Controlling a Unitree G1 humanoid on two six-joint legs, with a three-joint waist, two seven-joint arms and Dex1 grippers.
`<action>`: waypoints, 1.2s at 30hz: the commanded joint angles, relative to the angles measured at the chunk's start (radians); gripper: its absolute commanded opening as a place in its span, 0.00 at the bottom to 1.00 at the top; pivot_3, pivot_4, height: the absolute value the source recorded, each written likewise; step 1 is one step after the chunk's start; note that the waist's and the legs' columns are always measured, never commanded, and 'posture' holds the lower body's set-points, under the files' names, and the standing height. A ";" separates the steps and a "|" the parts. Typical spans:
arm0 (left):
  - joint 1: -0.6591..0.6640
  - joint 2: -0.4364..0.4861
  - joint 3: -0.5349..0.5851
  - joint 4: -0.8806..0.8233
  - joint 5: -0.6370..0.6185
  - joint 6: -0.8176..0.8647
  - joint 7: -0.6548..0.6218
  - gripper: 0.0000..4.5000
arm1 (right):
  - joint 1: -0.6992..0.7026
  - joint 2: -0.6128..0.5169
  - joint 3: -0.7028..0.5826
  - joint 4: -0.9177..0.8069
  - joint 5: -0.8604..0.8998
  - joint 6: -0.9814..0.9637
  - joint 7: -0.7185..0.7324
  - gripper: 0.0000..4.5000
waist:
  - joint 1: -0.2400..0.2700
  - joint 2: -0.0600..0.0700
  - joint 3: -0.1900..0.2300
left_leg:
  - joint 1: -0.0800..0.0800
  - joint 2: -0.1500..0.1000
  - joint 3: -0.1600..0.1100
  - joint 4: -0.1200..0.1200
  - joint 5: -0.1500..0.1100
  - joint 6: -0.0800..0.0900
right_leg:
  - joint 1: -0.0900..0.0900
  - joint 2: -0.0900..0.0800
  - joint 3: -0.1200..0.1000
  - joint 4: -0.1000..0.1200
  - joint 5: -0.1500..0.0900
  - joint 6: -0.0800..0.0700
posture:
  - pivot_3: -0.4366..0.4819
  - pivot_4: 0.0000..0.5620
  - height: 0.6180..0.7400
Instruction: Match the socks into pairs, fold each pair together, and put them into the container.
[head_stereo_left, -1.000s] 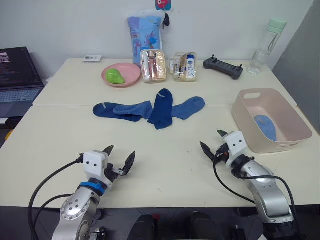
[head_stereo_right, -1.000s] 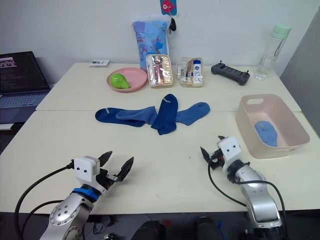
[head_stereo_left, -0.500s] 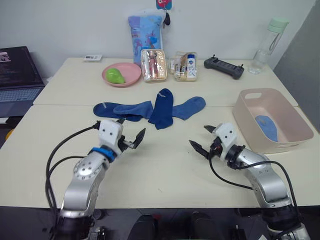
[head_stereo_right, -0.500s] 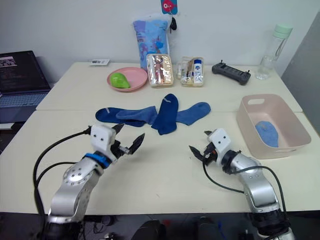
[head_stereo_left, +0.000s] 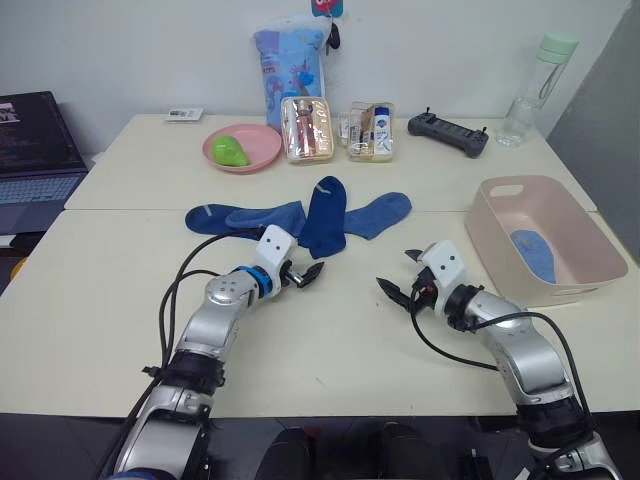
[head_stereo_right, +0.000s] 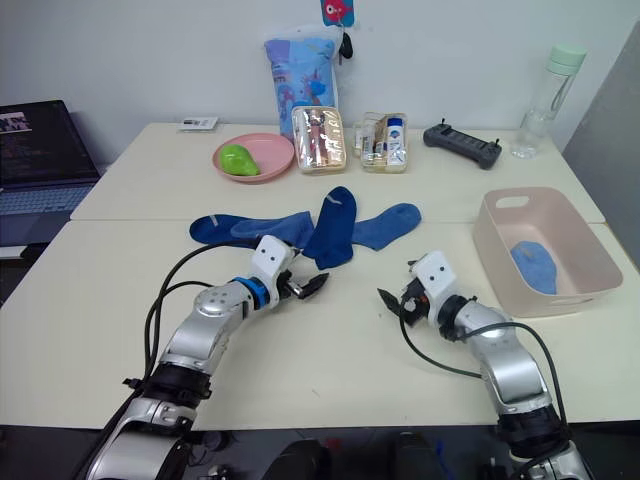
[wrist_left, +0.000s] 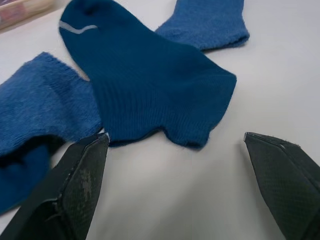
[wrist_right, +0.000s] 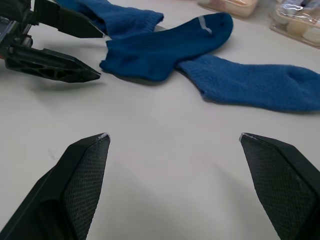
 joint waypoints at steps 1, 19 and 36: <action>-0.052 -0.023 -0.006 0.059 0.016 -0.063 -0.016 1.00 | 0.002 -0.009 -0.021 -0.037 0.007 -0.009 -0.009 0.99 | 0.000 0.000 0.000 | 0.000 0.000 0.000 0.000 0.000 0.000 | 0.000 0.000 0.000 0.000 0.000 0.000 | 0.48 0.27 1.00; -0.104 -0.066 0.047 0.171 0.016 -0.121 -0.009 0.00 | -0.005 0.018 -0.016 -0.070 0.004 0.019 -0.059 1.00 | -0.001 0.000 0.000 | 0.000 0.000 0.000 0.000 0.000 0.000 | 0.000 0.000 0.000 0.000 0.000 0.001 | 0.48 0.27 1.00; 0.398 0.291 -0.125 -0.653 -0.045 0.056 -0.411 0.00 | -0.032 -0.016 -0.046 0.007 0.003 -0.021 -0.039 1.00 | -0.005 0.001 0.001 | 0.000 0.000 0.000 -0.001 0.000 0.000 | 0.000 -0.001 0.001 0.000 0.000 0.000 | 0.48 0.27 1.00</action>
